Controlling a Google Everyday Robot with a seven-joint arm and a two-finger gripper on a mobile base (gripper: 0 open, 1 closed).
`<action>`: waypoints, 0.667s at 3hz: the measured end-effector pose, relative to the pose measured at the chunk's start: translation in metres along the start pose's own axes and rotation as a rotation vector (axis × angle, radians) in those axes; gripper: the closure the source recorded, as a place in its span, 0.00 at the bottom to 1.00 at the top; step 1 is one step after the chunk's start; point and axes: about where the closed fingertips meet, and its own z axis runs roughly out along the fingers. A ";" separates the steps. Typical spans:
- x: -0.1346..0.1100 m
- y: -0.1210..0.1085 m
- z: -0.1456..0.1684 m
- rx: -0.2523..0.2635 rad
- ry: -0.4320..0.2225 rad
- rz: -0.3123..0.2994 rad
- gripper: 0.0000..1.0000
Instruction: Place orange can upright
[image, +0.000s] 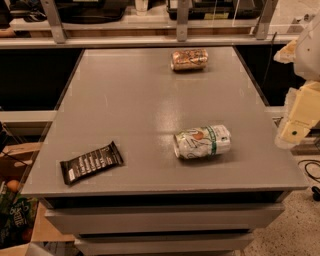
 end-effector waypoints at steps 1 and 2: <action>0.000 0.000 0.000 0.000 0.000 0.000 0.00; -0.003 -0.005 -0.003 0.013 -0.006 -0.023 0.00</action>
Offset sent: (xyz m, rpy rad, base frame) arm 0.0112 0.0016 0.0043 -0.0101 -0.0145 0.0487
